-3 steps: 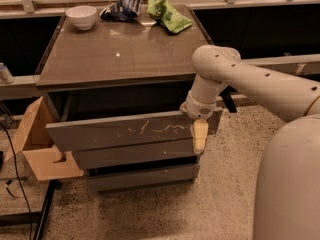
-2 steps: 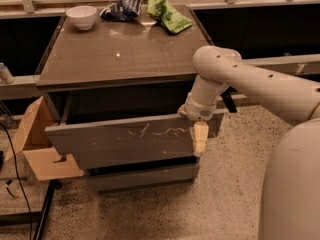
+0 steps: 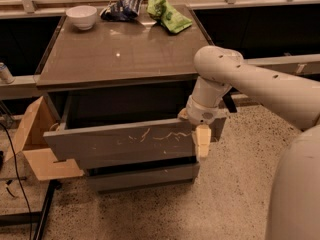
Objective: Open top drawer
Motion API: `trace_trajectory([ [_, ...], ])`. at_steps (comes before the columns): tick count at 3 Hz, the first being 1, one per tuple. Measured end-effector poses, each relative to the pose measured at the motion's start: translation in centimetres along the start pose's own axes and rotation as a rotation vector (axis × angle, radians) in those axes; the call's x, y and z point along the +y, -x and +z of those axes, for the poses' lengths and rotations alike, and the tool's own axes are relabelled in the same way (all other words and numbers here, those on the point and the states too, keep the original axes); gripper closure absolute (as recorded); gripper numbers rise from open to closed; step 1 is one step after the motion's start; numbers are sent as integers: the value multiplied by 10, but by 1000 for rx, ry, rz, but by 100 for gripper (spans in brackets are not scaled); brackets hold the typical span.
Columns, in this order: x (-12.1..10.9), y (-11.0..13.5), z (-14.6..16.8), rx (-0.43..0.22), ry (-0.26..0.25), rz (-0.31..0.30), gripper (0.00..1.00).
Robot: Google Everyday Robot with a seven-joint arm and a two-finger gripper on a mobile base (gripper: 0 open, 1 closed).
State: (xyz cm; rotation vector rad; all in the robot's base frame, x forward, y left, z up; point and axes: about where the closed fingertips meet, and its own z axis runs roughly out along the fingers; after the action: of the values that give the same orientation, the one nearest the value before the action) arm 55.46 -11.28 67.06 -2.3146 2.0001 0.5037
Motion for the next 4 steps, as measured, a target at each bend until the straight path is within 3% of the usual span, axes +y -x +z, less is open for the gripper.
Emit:
trace_trajectory([
  [2,27,-8,-10,-1,22,30,0],
  [3,56,-22,-17,7,51,74,0],
  [4,56,-22,-17,7,51,74,0],
])
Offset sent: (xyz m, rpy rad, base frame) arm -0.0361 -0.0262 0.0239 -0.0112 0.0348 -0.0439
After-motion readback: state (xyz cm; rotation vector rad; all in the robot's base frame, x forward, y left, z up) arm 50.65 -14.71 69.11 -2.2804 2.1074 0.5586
